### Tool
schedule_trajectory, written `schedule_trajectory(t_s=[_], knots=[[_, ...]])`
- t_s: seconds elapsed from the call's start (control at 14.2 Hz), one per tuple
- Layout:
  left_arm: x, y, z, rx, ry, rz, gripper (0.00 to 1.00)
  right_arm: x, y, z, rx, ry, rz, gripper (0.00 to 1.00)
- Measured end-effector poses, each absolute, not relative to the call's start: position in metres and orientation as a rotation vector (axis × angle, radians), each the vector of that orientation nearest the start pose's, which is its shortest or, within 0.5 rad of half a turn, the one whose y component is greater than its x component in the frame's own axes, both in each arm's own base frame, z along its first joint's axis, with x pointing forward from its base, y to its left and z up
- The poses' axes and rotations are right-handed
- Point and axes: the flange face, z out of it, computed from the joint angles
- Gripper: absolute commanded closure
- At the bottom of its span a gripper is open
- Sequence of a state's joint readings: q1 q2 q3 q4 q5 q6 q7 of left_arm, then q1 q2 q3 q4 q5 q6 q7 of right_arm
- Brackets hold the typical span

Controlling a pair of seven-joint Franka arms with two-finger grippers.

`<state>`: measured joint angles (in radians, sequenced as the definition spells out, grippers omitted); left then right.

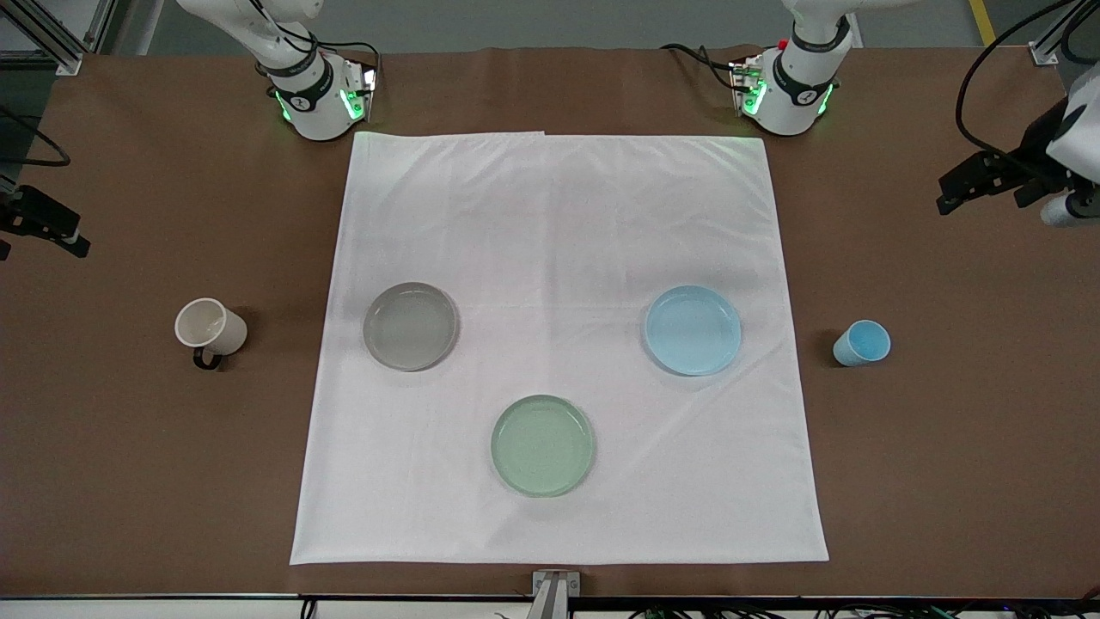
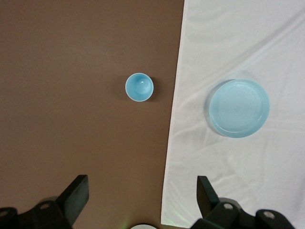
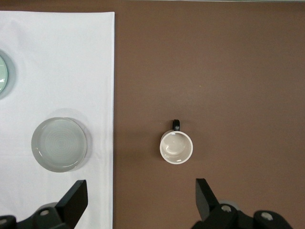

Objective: Place blue cup in blue plate and white mug in gray plate
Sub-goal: 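Reach the left gripper to the blue cup while the right gripper reaches the mug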

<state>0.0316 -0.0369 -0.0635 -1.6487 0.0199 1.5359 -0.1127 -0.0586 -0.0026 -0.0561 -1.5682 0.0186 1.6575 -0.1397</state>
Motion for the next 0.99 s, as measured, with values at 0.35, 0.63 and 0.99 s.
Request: schedule_trajectory(t_s=[0.35, 0.63, 0.99], knots=[[0.585, 0.003, 0.492, -3.048, -0.11, 0.109, 0.0, 0.563, -0.063, 0.628, -3.131, -0.038, -0.126, 0.0], [0.585, 0.041, 0.387, -3.063, -0.177, 0.023, 0.03, 0.569, -0.069, 0.616, -3.131, -0.024, -0.095, 0.0], [0.587, 0.065, 0.282, -3.085, -0.226, 0.001, 0.28, 0.605, -0.078, 0.536, -3.149, -0.018, 0.074, 0.0]])
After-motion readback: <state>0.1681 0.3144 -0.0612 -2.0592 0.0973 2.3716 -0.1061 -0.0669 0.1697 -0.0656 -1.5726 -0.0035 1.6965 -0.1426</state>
